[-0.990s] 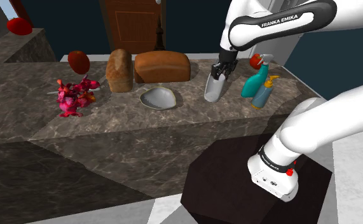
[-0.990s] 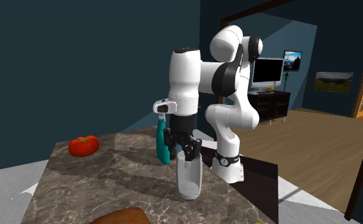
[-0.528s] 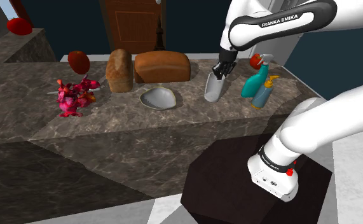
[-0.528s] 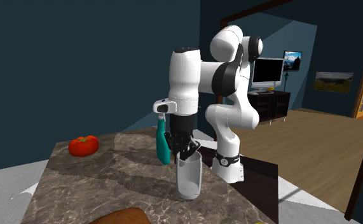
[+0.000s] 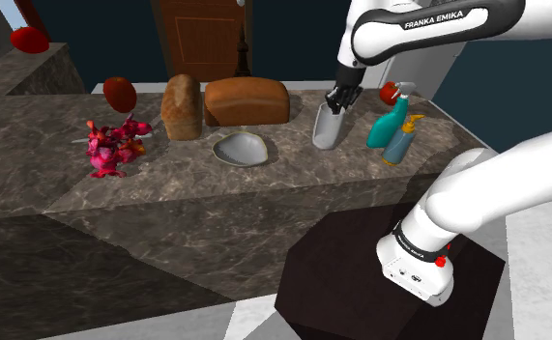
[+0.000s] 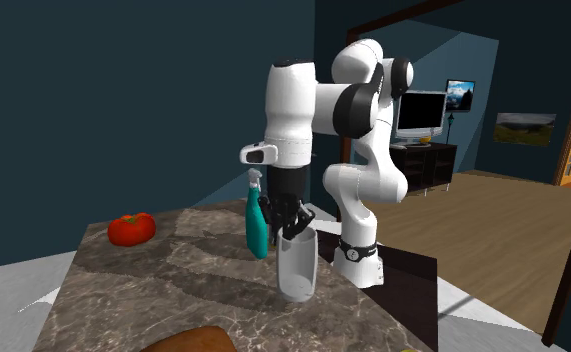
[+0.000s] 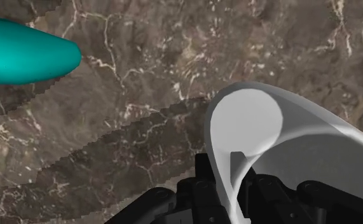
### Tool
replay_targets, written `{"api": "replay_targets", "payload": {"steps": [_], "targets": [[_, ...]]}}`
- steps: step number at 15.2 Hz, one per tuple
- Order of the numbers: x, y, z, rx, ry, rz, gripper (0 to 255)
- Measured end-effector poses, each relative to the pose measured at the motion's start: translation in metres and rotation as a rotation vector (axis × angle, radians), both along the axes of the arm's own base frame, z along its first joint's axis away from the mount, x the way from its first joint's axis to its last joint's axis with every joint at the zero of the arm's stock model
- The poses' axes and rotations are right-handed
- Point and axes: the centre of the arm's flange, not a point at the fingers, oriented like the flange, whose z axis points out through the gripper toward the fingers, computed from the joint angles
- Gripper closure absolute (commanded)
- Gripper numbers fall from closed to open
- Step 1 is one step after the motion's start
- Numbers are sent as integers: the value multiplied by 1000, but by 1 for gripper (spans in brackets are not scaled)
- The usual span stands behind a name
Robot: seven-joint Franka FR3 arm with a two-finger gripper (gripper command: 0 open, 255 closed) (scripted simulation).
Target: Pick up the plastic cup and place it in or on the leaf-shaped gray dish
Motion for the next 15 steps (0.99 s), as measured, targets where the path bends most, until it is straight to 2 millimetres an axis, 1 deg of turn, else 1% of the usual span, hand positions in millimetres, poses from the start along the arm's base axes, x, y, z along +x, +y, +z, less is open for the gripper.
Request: {"api": "replay_targets", "payload": {"steps": [7,15], "targets": [[2,2,38,0,0,0,255],[0,2,80,0,0,0,255]]}}
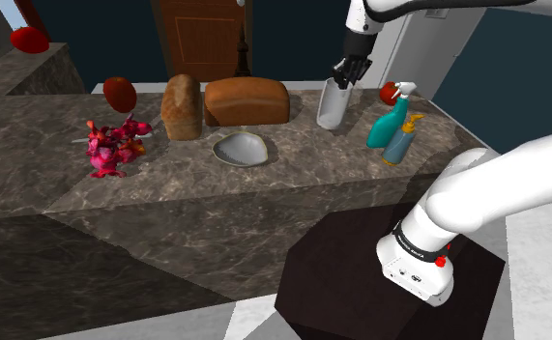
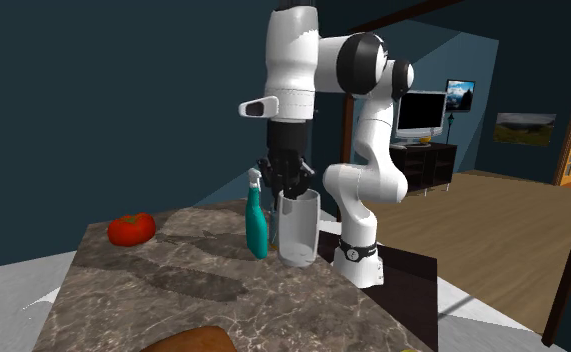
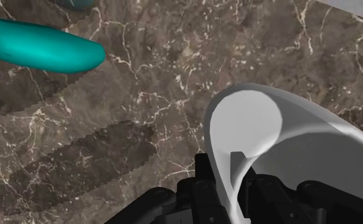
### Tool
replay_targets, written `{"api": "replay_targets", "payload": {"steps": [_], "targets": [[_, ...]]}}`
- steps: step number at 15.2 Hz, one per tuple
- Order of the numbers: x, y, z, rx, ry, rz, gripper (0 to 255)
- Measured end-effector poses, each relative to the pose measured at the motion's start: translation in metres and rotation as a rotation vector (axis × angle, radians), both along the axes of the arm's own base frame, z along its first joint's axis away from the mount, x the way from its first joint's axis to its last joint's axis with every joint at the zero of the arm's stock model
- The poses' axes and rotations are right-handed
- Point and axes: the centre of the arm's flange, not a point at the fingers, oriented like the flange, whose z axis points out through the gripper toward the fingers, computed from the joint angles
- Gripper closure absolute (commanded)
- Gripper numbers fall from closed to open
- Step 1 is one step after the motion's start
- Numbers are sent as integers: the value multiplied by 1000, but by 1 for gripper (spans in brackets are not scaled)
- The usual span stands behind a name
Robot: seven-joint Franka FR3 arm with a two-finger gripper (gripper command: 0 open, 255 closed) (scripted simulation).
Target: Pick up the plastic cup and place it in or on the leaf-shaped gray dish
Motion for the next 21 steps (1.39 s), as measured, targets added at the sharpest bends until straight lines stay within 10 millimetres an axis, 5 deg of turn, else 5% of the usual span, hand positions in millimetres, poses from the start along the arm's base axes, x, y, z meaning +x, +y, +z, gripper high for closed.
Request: {"api": "replay_targets", "payload": {"steps": [5,21], "targets": [[15,21,19,0,0,0,255],[120,200,53,-1,0,1,255]]}}
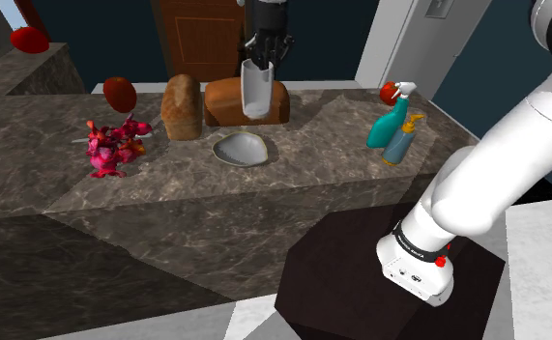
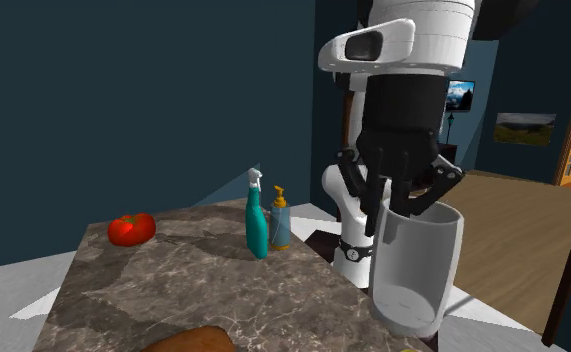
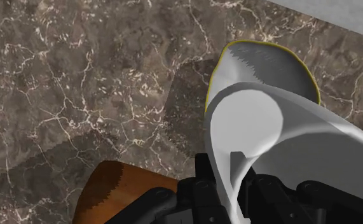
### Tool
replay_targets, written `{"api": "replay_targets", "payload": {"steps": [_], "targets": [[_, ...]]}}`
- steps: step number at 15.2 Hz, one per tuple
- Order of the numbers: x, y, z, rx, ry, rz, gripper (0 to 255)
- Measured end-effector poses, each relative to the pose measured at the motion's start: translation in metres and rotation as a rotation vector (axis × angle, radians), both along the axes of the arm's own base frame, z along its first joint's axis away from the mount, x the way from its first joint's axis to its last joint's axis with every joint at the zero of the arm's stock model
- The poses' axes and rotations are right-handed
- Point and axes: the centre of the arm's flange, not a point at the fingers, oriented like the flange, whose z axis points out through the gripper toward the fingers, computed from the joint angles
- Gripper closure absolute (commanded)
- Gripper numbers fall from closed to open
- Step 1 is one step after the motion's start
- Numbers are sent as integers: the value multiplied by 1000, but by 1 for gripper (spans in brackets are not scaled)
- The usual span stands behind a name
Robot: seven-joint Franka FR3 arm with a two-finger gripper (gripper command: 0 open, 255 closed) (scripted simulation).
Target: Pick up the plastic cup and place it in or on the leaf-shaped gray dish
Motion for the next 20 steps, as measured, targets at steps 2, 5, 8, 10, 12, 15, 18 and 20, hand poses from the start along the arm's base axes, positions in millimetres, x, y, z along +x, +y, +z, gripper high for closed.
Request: {"api": "replay_targets", "payload": {"steps": [2,5,8,10,12,15,18,20], "targets": [[15,23,3,0,0,0,255],[23,38,-1,1,0,0,255],[24,40,-16,1,0,-1,255],[25,40,-26,1,0,-1,255],[25,40,-36,1,1,-1,255],[24,41,-52,1,1,-1,255],[25,39,-67,1,0,-1,255],[24,40,-77,1,0,-1,255]]}}
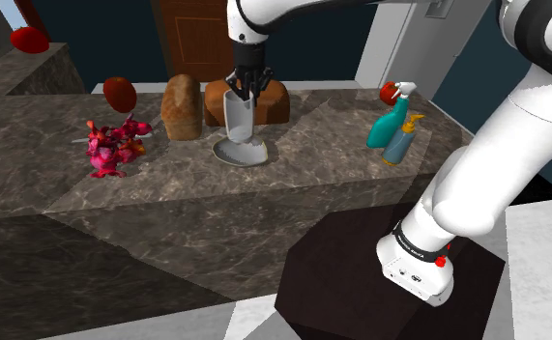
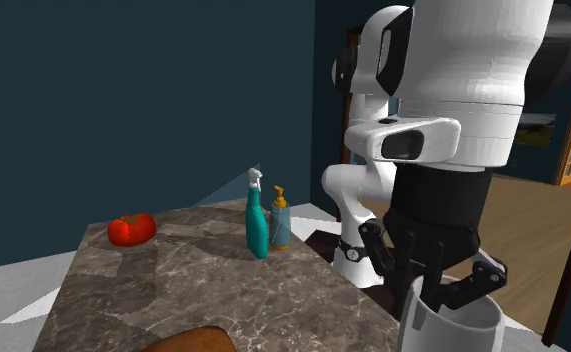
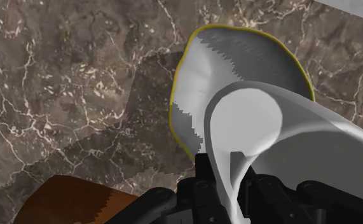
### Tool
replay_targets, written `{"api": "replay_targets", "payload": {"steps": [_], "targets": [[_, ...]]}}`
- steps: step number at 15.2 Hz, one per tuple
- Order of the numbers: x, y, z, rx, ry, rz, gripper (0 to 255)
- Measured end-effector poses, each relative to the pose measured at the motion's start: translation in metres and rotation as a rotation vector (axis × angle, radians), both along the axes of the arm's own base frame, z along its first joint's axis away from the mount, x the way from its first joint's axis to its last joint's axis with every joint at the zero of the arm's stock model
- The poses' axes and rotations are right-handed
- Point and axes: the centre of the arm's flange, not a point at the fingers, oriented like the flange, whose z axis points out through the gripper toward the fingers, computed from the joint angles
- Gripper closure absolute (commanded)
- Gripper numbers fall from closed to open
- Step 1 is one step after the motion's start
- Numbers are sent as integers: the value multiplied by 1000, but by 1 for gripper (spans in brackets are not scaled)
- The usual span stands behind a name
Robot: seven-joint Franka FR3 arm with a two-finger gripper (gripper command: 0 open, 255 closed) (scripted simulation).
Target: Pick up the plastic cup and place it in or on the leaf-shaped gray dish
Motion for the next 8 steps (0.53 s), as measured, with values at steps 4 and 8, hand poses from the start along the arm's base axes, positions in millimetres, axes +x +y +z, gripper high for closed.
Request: {"api": "replay_targets", "payload": {"steps": [4,8], "targets": [[1,0,-23,0,0,0,255],[0,0,-30,0,0,0,255]]}}
